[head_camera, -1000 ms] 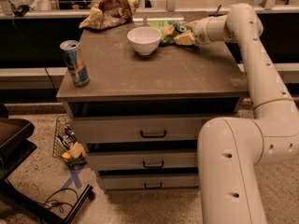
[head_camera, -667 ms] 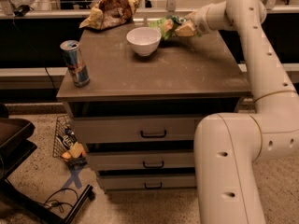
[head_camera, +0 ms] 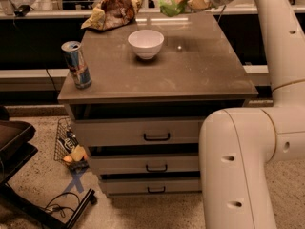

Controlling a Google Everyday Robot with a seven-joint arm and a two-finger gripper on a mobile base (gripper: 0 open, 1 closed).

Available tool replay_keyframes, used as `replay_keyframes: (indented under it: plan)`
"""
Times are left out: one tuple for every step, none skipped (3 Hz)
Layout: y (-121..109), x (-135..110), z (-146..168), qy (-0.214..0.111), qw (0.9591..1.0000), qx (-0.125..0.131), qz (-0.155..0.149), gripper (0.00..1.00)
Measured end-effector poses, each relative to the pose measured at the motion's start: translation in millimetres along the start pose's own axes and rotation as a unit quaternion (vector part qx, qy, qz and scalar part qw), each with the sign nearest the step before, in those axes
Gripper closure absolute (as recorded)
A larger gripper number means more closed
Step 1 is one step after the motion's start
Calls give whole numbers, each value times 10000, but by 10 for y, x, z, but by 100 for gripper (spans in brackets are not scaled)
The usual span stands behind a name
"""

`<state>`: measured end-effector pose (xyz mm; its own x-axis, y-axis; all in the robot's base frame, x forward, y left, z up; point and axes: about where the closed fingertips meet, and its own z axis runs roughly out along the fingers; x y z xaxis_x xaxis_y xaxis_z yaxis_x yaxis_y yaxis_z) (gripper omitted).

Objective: Move green rice chip bag near redbull can

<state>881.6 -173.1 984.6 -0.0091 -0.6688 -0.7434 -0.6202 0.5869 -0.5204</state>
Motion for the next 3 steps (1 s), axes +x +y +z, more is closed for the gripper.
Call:
replay_keyframes:
  plan:
    - [-129,-105,-270,-53,9998,124,-111,100]
    - [-238,-164,-600,-60,9994,199,-280,100]
    - [-303,-163,-957,-24,9990,218,-392,100]
